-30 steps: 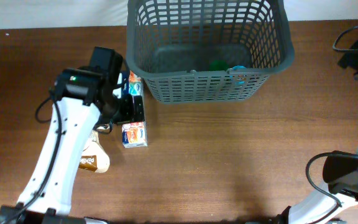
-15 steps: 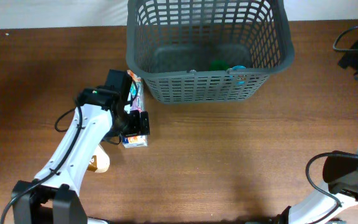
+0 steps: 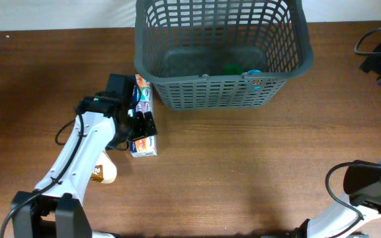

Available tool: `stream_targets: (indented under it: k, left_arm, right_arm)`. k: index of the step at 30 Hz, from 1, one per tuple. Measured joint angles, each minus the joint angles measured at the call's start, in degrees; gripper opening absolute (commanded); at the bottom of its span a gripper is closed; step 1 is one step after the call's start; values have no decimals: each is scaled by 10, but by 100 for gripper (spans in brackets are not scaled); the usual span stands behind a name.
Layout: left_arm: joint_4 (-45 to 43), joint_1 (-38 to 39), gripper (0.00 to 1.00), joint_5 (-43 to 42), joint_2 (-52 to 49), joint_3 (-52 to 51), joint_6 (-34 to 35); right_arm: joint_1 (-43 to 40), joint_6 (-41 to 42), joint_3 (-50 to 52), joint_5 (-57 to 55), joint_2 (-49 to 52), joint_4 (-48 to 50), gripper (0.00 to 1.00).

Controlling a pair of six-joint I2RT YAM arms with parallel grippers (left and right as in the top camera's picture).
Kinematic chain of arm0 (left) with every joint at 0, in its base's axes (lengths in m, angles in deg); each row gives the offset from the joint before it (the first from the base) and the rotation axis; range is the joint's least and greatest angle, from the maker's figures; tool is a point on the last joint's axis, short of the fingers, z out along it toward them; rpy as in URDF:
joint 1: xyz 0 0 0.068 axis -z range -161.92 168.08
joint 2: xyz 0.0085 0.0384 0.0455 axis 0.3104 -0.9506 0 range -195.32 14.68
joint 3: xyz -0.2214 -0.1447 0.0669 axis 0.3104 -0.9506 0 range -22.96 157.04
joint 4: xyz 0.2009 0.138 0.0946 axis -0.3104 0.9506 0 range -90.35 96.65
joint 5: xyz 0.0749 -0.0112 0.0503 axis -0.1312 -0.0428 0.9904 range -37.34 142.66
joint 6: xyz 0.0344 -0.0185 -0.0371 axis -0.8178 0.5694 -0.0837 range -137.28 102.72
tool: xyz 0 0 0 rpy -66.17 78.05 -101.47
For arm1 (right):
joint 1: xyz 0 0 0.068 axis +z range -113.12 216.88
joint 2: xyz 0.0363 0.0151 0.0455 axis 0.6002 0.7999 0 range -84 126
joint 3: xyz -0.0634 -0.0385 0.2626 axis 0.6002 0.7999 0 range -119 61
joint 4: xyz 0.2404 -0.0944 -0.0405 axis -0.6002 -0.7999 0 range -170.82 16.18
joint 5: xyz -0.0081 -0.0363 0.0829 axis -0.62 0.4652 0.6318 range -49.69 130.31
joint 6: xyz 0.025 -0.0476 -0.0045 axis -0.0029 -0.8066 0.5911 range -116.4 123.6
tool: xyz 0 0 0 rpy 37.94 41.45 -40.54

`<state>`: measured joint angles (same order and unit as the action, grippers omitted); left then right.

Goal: Pack container
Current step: 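Move the left gripper over the stack of colorful snack packs, then lower and close the left gripper on the snack pack stack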

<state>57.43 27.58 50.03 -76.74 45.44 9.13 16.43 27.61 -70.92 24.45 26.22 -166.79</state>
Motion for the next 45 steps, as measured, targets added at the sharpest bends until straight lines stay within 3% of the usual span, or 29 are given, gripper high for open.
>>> stream_targets:
  k: [19, 45]
  left_arm:
    - [-65, -20, 99, 7, 0, -22, 107]
    - [-120, -20, 100, -16, -76, -22, 50]
  right_arm:
    - [0, 0, 0, 0, 0, 0, 99]
    - [0, 0, 0, 0, 0, 0, 99]
